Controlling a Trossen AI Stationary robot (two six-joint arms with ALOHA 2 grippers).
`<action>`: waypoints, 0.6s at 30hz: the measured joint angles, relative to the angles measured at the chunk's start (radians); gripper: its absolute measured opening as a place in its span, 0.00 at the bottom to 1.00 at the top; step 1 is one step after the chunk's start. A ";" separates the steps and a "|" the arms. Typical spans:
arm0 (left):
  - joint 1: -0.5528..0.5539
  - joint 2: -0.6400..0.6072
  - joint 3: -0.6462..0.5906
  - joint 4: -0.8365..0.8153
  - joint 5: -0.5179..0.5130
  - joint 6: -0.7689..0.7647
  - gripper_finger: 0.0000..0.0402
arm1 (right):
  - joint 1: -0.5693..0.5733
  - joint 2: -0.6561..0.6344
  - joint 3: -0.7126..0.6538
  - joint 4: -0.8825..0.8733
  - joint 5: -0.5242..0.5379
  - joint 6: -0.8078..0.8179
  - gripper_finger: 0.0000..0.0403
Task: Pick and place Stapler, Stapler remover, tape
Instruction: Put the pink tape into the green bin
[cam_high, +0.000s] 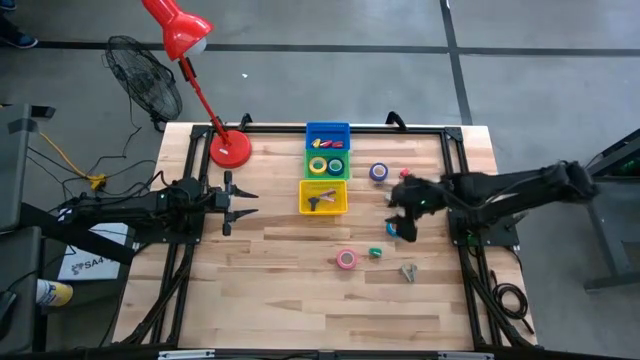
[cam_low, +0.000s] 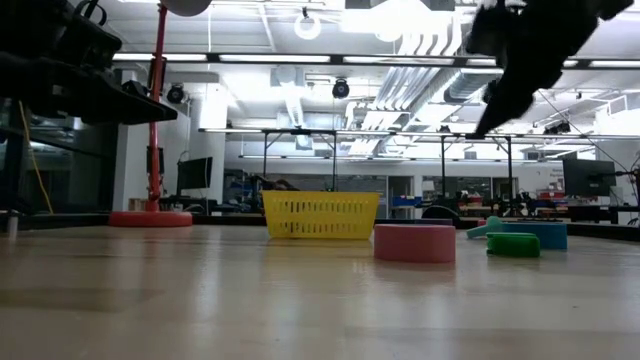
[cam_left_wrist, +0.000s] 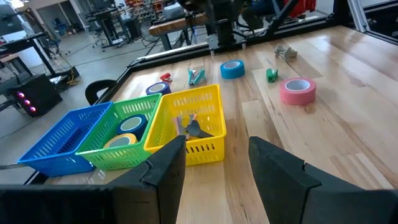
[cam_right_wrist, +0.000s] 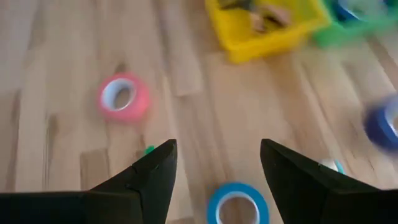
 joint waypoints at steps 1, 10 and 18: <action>0.000 0.000 0.000 0.000 0.000 0.000 0.43 | 0.021 0.029 0.013 0.013 -0.004 -0.042 0.55; 0.000 0.000 0.000 0.000 0.000 0.000 0.43 | 0.175 0.284 0.133 0.109 -0.132 -0.294 0.55; 0.000 0.000 0.000 0.000 0.000 0.000 0.43 | 0.235 0.484 0.253 0.139 -0.181 -0.399 0.55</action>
